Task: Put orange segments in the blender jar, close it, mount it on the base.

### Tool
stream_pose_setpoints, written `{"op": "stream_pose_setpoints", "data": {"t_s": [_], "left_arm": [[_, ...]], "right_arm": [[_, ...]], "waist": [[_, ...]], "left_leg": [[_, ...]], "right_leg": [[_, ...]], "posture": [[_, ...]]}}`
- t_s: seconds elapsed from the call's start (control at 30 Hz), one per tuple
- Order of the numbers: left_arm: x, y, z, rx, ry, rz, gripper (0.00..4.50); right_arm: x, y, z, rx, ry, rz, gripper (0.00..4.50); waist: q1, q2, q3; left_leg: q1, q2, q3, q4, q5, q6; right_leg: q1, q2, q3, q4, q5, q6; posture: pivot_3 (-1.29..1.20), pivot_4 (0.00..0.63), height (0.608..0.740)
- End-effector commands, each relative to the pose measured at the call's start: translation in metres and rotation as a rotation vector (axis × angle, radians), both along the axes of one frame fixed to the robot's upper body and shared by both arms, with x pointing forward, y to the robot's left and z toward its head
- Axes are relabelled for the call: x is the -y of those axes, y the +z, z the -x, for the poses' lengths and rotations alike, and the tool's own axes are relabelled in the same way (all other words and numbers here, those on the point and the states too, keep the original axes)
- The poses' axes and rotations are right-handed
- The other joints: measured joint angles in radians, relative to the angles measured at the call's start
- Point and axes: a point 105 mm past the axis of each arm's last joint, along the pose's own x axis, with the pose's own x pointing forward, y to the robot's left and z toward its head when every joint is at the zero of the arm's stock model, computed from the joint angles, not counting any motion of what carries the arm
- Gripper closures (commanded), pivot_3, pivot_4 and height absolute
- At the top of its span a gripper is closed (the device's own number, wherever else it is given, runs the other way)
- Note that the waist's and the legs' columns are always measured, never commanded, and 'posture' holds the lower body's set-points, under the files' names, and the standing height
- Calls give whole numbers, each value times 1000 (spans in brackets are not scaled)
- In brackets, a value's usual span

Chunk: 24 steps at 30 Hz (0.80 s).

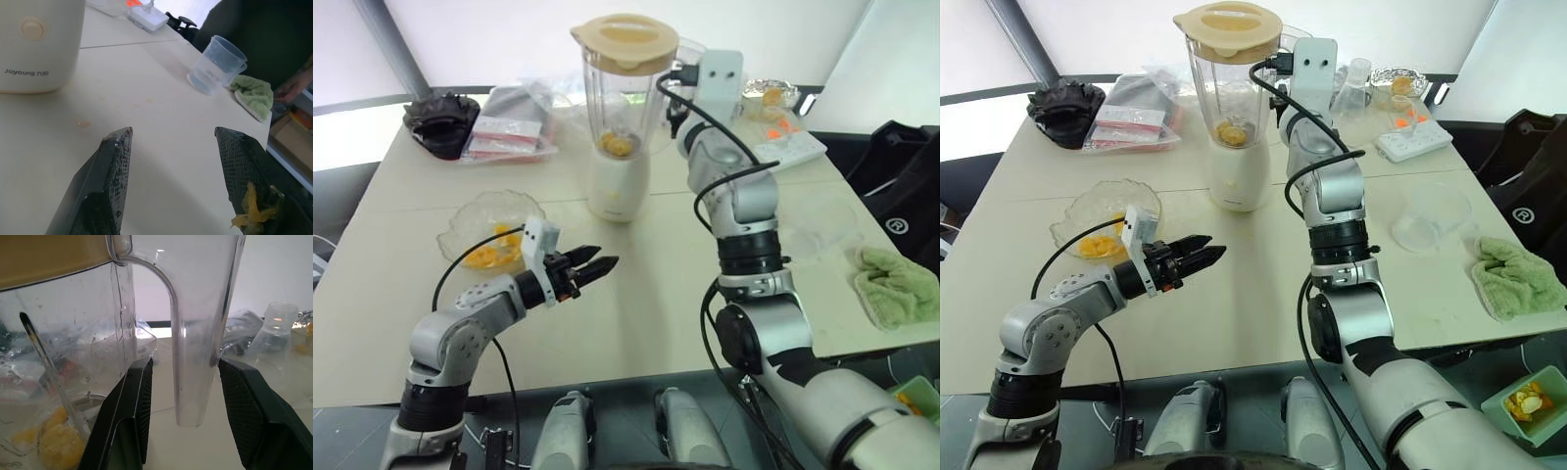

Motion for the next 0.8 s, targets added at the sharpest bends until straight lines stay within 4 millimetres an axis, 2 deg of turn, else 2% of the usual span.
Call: {"op": "stream_pose_setpoints", "data": {"t_s": [0.03,0.1,0.63,0.8], "left_arm": [[2,7,3,38,-8,8,1726],[2,7,3,38,-8,7,1726],[3,7,4,36,-12,5,1726],[-5,11,12,31,-75,-31,1726]], "right_arm": [[-2,18,6,69,5,-6,2874],[-1,18,5,69,4,-4,3618],[0,16,10,53,14,-23,3618],[24,1,29,91,48,44,3618]], "waist": [[0,0,0],[0,0,0],[0,0,0],[3,-1,0]], "left_leg": [[0,0,0,0,0,0],[0,0,0,0,0,0],[0,0,0,0,0,0],[-1,0,0,0,0,0]], "right_leg": [[0,0,0,0,0,0],[0,0,0,0,0,0],[0,0,0,0,0,0],[0,0,0,0,0,0]], "posture": [[0,150,740],[0,150,740],[0,150,740],[0,150,740]]}}
